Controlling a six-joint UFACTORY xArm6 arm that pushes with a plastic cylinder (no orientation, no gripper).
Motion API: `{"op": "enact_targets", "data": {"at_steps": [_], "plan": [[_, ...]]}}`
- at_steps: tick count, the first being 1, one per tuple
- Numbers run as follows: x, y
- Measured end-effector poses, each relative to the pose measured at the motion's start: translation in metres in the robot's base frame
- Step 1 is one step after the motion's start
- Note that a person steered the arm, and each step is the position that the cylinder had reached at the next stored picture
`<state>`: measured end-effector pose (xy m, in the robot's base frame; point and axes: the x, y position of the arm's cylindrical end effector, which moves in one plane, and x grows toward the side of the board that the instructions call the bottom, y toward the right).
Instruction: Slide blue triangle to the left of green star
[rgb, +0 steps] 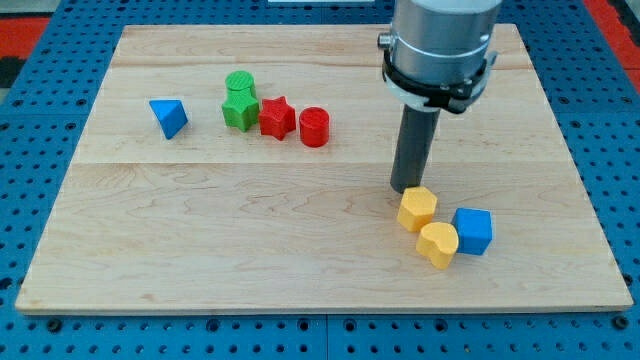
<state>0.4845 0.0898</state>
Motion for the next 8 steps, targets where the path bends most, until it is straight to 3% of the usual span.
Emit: {"op": "enact_targets", "data": {"at_steps": [1, 2, 5, 6, 8], "plan": [[0.014, 0.003], [0.004, -0.035], [-0.025, -0.291], [-0.034, -0.335], [-0.035, -0.337]]}}
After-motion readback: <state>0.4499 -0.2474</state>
